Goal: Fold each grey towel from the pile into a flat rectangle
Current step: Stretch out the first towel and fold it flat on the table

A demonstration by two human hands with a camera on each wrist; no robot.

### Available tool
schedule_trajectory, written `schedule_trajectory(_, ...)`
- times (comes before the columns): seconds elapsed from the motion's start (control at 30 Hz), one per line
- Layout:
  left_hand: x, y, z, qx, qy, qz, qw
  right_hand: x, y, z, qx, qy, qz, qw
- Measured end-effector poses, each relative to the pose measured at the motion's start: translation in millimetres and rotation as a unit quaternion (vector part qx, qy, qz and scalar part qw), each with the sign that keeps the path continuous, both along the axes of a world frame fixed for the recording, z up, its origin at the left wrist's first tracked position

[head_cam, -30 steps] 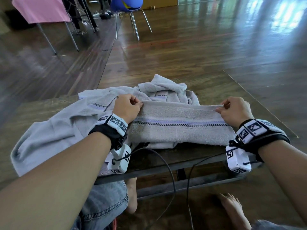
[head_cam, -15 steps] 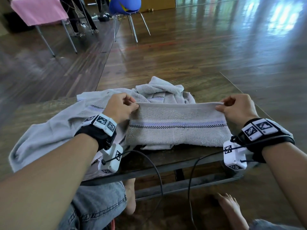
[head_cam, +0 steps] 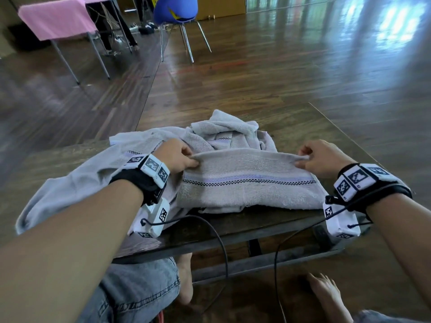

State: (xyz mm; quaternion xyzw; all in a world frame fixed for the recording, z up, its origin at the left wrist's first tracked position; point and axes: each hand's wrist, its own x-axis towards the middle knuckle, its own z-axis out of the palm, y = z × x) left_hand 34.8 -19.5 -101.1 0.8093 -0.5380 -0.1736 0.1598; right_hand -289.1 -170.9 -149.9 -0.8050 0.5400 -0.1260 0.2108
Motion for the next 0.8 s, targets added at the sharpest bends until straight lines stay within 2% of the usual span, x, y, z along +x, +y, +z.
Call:
schedule_trajectory(0.2, -14, -2, 38, -0.027, -0.043, -0.017, 0.999, -21, 10, 39, -0.03, -0.053, -0.004, 0.998)
schedule_trajectory(0.3, -28, -5, 66, -0.143, -0.05, -0.019, 0.988, -37, 14, 77, -0.089, -0.085, -0.032, 0.992)
schedule_trajectory(0.43, -49, -8, 97, -0.326, -0.047, -0.018, 0.944, -67, 20, 115, -0.173, -0.21, -0.083, 0.959)
schedule_trajectory(0.53, -67, 0, 99, -0.373, -0.049, -0.049, 0.925, -93, 31, 119, -0.189, -0.247, -0.093, 0.946)
schedule_trajectory(0.6, -79, 9, 83, -0.343, -0.039, -0.08, 0.935, -112, 41, 102, -0.149, -0.231, -0.078, 0.958)
schedule_trajectory(0.63, -84, 16, 70, -0.298, -0.024, -0.095, 0.949, -121, 47, 90, -0.112, -0.193, -0.063, 0.973)
schedule_trajectory(0.7, -91, 27, 44, -0.143, -0.002, -0.104, 0.984, -135, 57, 64, -0.015, -0.092, -0.036, 0.995)
schedule_trajectory(0.73, -95, 31, 31, -0.065, 0.003, -0.097, 0.993, -140, 60, 53, 0.026, -0.054, -0.034, 0.998)
schedule_trajectory(0.77, -99, 35, 21, -0.017, 0.012, -0.084, 0.996, -144, 63, 42, 0.046, -0.026, -0.041, 0.998)
schedule_trajectory(0.8, -103, 37, 13, -0.007, 0.023, -0.061, 0.998, -145, 65, 34, 0.049, -0.008, -0.049, 0.998)
